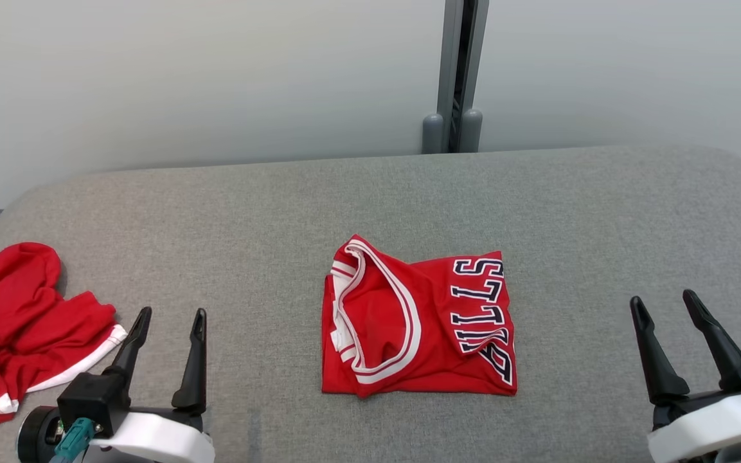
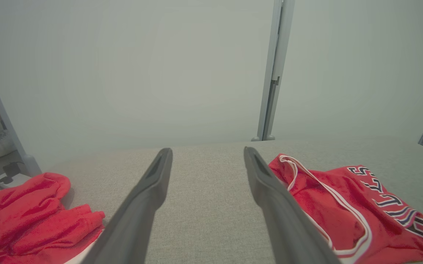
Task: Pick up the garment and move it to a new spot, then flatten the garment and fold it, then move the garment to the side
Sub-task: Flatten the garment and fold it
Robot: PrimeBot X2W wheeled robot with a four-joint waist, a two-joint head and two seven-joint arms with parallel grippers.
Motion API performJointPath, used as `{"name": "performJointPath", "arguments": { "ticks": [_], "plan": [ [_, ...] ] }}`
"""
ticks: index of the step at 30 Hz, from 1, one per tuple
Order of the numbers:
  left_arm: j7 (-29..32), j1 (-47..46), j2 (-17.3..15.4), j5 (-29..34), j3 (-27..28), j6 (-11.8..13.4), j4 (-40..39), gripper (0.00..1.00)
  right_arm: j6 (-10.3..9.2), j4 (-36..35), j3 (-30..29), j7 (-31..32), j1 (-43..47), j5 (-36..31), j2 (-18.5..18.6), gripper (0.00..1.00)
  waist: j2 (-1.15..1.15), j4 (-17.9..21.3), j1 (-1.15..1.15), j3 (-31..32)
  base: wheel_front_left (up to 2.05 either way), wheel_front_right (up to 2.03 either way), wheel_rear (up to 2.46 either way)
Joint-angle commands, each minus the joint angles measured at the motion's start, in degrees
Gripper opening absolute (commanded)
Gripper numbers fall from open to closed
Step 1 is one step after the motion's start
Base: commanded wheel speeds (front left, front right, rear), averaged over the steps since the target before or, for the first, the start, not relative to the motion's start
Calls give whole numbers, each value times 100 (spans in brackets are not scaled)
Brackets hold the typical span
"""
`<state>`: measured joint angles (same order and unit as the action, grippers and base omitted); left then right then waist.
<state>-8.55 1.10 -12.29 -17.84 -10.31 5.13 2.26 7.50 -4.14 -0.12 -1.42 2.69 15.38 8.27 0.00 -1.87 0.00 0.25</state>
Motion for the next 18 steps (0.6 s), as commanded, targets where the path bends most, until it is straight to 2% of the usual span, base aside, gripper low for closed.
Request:
{"name": "performJointPath", "arguments": {
  "ticks": [1,18],
  "plan": [
    [4,63,-51,-40,35,47,-32,100,-2,-50,-44,38,70,-46,13,100,0,-21,0,57,0,0,0],
    [122,74,-155,-106,31,127,-138,100,-2,-208,-269,143,238,-69,-60,100,0,-54,0,113,0,0,0]
  ]
}}
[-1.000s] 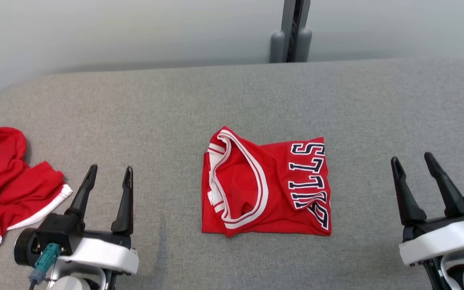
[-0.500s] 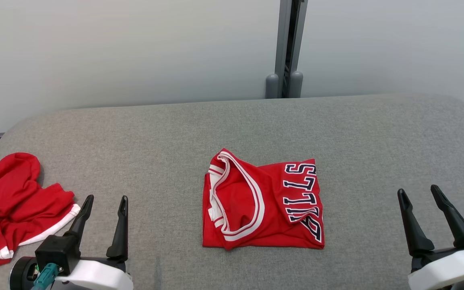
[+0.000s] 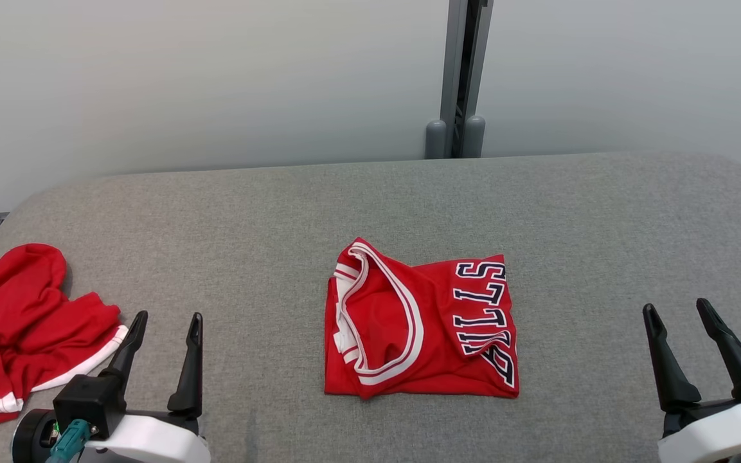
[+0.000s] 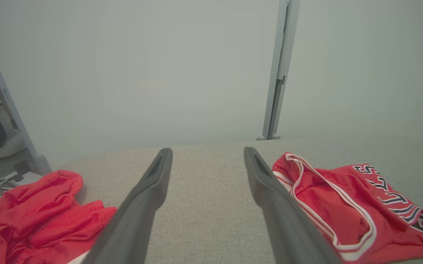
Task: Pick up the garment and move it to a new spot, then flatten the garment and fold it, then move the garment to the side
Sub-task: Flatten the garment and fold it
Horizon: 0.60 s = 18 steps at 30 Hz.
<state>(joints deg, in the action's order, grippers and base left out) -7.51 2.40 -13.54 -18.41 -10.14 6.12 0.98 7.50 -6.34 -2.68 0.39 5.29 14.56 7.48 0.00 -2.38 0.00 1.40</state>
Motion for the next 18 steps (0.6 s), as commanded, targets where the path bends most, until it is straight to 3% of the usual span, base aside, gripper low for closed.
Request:
{"name": "performJointPath", "arguments": {
  "ticks": [1,18],
  "plan": [
    [19,-72,-30,-48,5,28,-10,100,-2,12,-24,-38,-31,11,23,100,0,-11,0,-10,0,0,0],
    [37,-173,-13,-42,-96,99,-187,100,-2,16,-118,-3,-95,-11,21,100,0,-112,0,-117,0,0,0]
  ]
}}
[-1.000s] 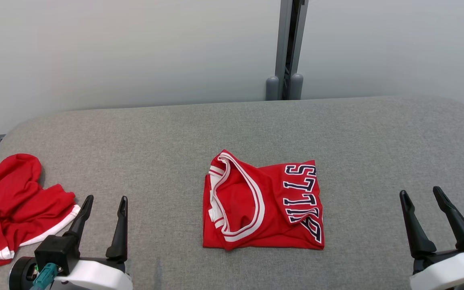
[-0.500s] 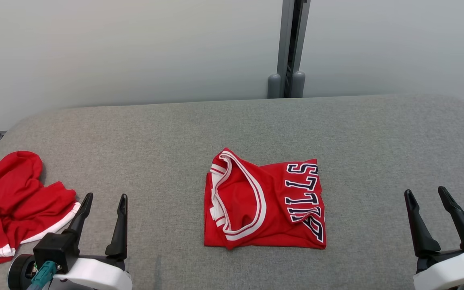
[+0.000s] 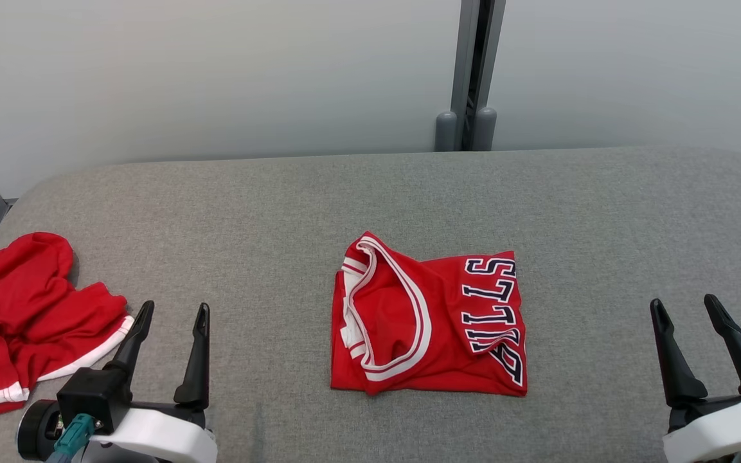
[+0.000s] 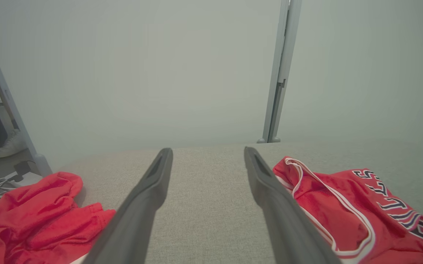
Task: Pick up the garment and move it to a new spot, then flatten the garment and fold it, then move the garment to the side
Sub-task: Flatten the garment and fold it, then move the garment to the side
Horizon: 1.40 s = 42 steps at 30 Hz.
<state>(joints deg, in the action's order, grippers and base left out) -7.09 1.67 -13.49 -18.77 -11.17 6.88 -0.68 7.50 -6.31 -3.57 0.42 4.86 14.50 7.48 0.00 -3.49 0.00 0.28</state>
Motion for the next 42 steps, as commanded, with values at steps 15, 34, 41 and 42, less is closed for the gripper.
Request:
{"name": "performJointPath", "arguments": {
  "ticks": [15,34,41,42],
  "plan": [
    [-182,-755,81,45,-180,-113,-188,100,-2,1276,744,118,-1049,273,275,100,0,-428,0,-972,0,0,0],
    [-657,-1476,302,-47,-294,-307,424,100,-3,3427,1772,72,-2351,765,677,0,0,-723,0,-1627,0,0,0],
    [-703,-1501,214,-25,-225,-300,377,100,-5,2735,1975,-181,-2629,544,1068,0,0,-355,0,-1645,0,0,0],
    [-709,-1491,206,-28,-217,-299,362,100,-5,2591,1995,-160,-2639,519,1112,0,0,-280,0,-1645,0,0,0]
  ]
}}
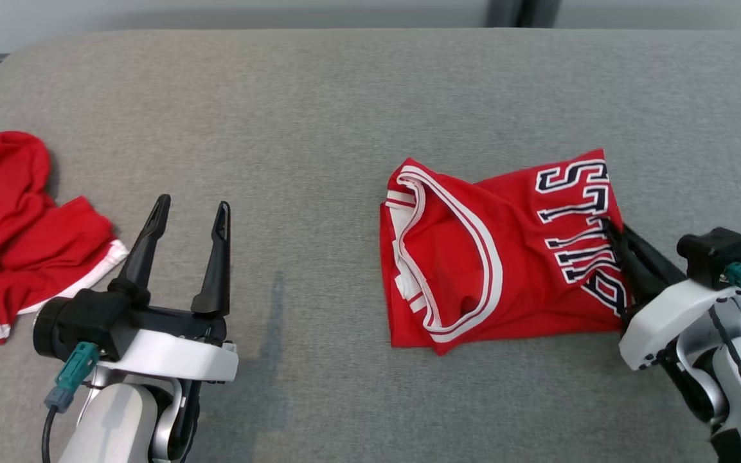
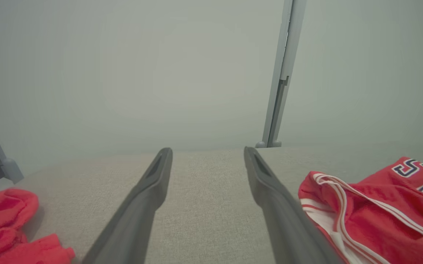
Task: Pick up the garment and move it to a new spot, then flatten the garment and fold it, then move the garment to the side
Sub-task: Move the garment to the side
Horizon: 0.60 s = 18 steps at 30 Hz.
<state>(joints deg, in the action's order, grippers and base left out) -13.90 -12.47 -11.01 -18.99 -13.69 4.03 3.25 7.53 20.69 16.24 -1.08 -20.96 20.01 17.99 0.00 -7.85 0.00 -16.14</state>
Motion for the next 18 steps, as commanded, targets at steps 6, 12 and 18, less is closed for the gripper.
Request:
{"name": "performJointPath", "arguments": {
  "ticks": [6,12,18],
  "plan": [
    [-6,-1,-154,32,83,49,-196,100,-8,-1261,295,31,-163,-760,684,0,0,750,0,-44,0,0,0],
    [71,1,-268,68,110,82,-412,100,-7,-2083,285,138,-63,-1058,987,0,0,1334,0,-138,0,0,0],
    [272,-150,-451,157,63,69,-776,100,-7,-2099,375,56,-227,-841,1071,0,0,2080,0,-402,0,0,0]
  ]
}}
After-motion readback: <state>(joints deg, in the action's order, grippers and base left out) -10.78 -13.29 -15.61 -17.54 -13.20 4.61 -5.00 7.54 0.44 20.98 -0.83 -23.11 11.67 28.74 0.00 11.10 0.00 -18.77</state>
